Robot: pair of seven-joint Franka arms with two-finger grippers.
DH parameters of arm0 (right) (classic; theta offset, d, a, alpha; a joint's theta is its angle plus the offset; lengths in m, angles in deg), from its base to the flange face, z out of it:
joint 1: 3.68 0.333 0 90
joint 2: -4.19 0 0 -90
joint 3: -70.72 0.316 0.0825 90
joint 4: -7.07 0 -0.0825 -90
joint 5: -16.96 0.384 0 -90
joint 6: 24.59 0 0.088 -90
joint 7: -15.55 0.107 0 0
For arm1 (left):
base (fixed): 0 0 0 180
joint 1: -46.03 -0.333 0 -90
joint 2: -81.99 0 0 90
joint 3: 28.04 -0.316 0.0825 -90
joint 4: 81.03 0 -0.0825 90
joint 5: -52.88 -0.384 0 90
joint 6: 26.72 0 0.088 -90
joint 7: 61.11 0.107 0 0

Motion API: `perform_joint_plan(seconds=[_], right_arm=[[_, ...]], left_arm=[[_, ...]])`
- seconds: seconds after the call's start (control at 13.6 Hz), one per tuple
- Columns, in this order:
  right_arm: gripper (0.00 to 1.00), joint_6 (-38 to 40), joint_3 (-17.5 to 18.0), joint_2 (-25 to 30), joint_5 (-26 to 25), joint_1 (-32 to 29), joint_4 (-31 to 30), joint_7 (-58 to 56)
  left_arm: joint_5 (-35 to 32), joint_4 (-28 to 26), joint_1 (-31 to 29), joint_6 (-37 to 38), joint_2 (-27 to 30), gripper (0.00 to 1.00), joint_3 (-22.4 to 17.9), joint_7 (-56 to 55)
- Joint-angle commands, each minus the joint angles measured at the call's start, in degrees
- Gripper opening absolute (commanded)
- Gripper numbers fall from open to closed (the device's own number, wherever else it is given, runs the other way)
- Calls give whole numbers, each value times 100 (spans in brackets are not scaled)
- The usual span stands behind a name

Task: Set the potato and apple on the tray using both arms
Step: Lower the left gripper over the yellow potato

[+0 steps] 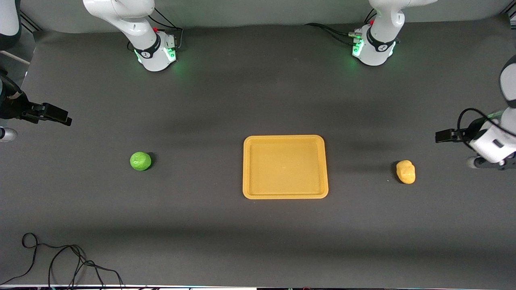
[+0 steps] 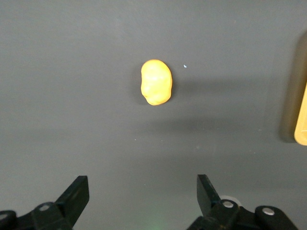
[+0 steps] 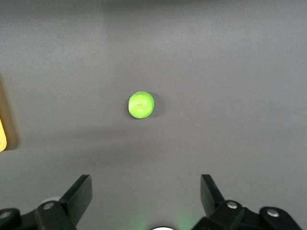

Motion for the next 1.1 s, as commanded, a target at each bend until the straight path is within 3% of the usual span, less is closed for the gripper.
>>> perform_joint_plan(seconds=[0.0, 0.22, 0.44, 0.66, 1.03], right_arm=[[100, -64, -28, 102, -61, 54, -111, -106], [100, -82, -28, 120, -61, 54, -173, -106], [100, -82, -28, 111, -52, 54, -173, -106], [100, -82, -20, 85, -52, 54, -173, -106], [100, -82, -28, 67, -43, 54, -173, -106]], left_arm=[[-103, -272, 81, -716, -342, 100, 4, 114], [-111, -1239, 81, -2387, -500, 100, 4, 114], [-94, -1494, 54, -3179, -922, 100, 4, 105], [-94, -2066, 19, -4594, -1238, 100, -4, 132], [-68, -2067, 19, -4878, -1565, 98, -4, 123]])
